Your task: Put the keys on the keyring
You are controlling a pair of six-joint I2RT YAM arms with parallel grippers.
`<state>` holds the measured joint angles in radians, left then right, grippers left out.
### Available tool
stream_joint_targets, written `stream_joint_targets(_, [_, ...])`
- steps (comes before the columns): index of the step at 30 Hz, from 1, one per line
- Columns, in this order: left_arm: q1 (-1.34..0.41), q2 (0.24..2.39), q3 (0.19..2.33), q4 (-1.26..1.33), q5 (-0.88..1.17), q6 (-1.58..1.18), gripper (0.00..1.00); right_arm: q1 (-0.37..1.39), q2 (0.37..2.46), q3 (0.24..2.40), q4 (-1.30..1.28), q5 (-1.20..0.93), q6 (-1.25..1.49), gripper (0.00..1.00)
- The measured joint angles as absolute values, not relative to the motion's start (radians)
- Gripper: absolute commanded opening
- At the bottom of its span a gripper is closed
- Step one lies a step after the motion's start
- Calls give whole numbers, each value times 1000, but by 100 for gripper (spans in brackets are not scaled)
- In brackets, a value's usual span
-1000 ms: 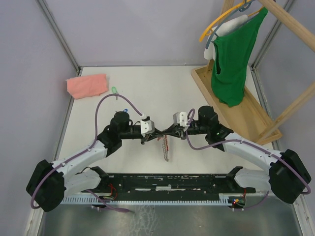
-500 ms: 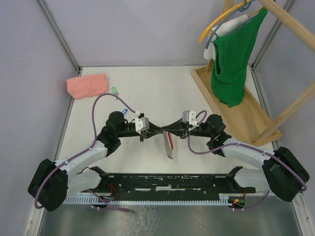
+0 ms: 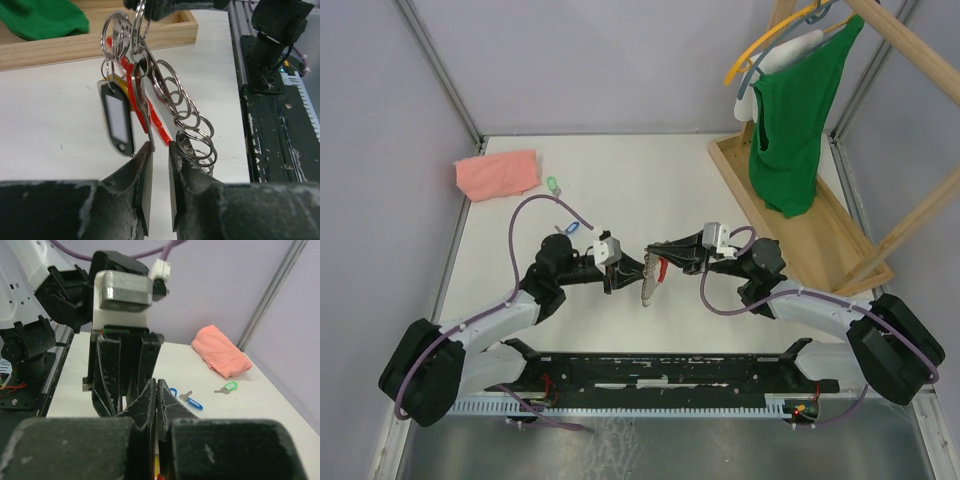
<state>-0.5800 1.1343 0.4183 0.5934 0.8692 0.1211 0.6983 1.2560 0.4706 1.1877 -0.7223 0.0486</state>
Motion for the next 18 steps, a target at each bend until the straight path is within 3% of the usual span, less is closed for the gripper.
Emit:
stream_joint_targets(8, [-580, 923, 316, 617, 629, 121, 40, 698, 1162, 469, 1002, -669, -44, 1])
stream_joint_targets(18, [-580, 864, 271, 664, 500, 120, 45, 698, 1143, 469, 843, -626, -86, 1])
